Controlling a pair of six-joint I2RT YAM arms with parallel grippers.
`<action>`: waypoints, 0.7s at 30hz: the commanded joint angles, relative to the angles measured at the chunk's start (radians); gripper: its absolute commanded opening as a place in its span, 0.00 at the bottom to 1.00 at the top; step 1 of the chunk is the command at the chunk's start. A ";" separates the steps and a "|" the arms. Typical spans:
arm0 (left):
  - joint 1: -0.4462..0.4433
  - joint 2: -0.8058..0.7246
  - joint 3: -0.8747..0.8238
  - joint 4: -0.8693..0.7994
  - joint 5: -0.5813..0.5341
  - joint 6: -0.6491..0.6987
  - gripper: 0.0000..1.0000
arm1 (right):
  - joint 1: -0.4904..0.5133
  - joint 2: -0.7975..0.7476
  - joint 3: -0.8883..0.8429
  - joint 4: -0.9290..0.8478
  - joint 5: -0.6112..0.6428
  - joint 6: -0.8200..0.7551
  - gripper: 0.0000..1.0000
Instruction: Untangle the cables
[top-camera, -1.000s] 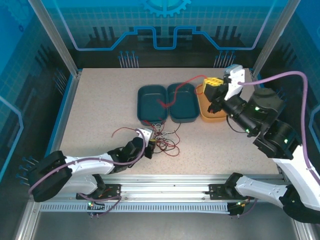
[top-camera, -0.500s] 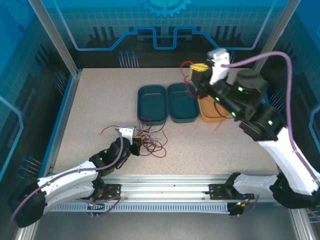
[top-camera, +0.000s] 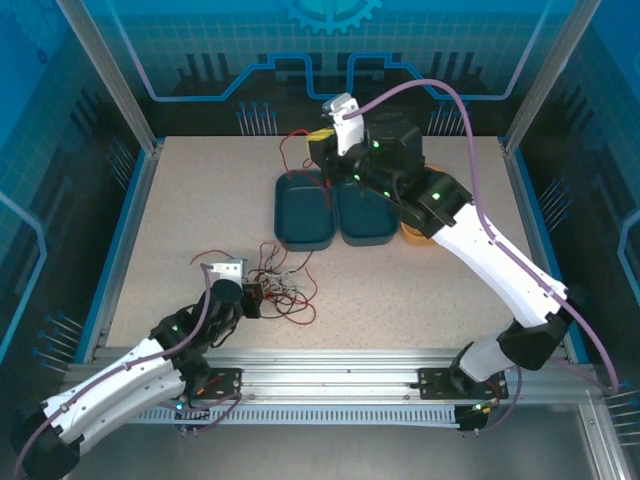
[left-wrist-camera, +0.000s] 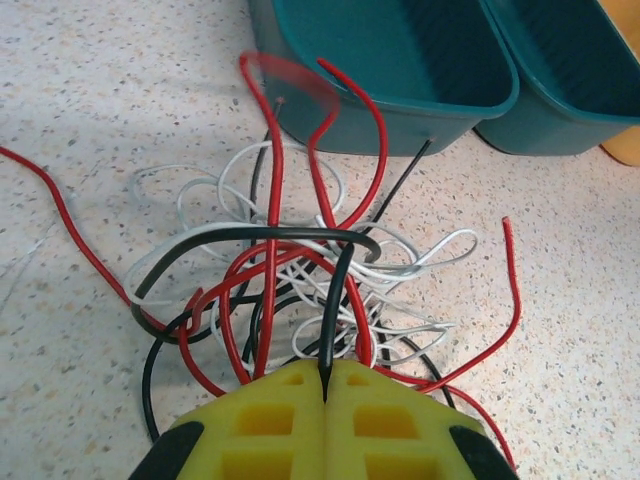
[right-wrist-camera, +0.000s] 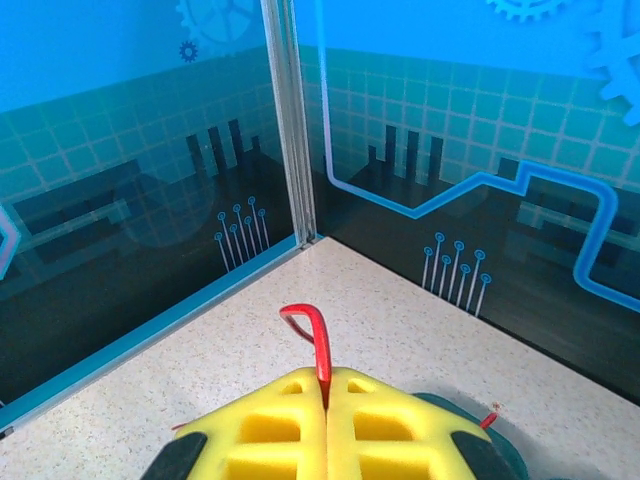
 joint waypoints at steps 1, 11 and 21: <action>0.007 -0.035 0.056 -0.109 -0.044 -0.028 0.01 | -0.002 0.057 0.005 0.123 -0.017 -0.010 0.00; 0.007 -0.053 0.063 -0.164 -0.143 -0.112 0.00 | -0.031 0.232 0.022 0.118 0.007 -0.023 0.00; 0.008 -0.151 0.107 -0.373 -0.319 -0.236 0.00 | -0.063 0.340 0.017 0.085 0.026 0.011 0.00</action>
